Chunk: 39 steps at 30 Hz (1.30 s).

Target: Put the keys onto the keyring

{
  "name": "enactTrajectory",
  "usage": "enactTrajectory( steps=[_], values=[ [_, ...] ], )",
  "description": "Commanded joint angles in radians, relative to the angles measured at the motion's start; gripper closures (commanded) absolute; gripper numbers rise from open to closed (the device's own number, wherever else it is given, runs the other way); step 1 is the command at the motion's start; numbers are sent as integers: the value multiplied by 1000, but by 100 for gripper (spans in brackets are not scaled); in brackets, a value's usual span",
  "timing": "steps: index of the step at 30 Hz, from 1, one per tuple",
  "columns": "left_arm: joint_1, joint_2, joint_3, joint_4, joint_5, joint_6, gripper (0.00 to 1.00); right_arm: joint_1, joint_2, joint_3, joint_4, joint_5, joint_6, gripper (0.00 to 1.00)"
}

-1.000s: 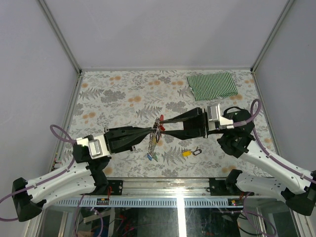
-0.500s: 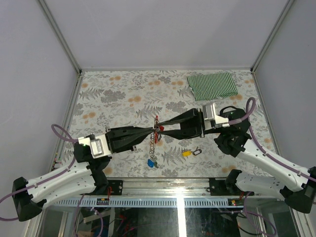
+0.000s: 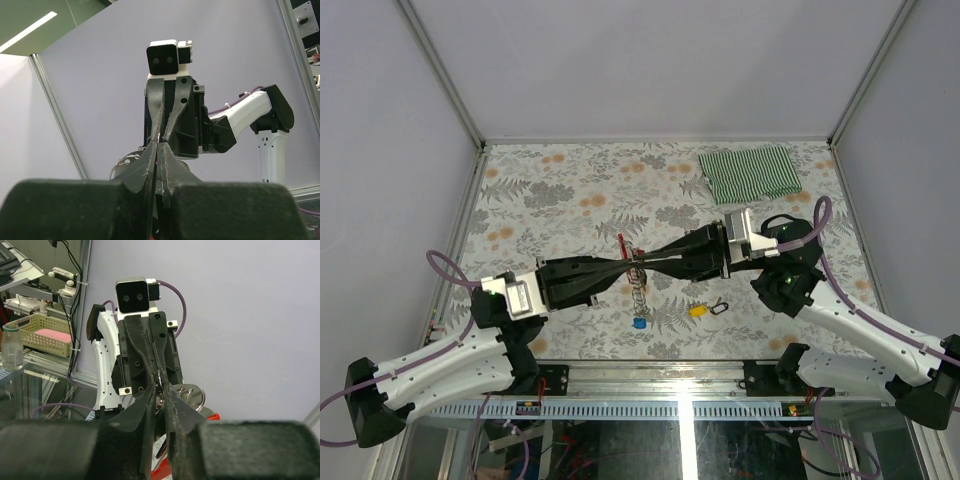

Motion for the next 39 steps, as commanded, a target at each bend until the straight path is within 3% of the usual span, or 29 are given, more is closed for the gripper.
enactTrajectory(
  steps=[1, 2, 5, 11, 16, 25, 33, 39],
  values=[
    [-3, -8, 18, 48, -5, 8, 100, 11, 3, 19, 37, -9, -19, 91],
    [-3, -9, 17, 49, -6, 8, 100, 12, 2, 20, 32, -8, -25, 98],
    [-4, -9, 18, 43, -13, 3, 99, 11, -14, 36, -44, -3, -78, 100],
    [-3, -35, 47, -115, -10, 56, 75, 11, -63, 149, -469, 38, -326, 100],
    [-4, -72, 80, -323, -2, 130, 71, 11, -70, 284, -849, 120, -519, 100],
    [-3, -66, 166, -665, -19, 231, 67, 12, 23, 540, -1347, 304, -694, 100],
    [-3, 3, 202, -744, -11, 236, 70, 14, 117, 664, -1577, 433, -738, 100],
    [-3, 46, 191, -742, -9, 246, 70, 26, 167, 715, -1647, 491, -750, 100]
  ],
)
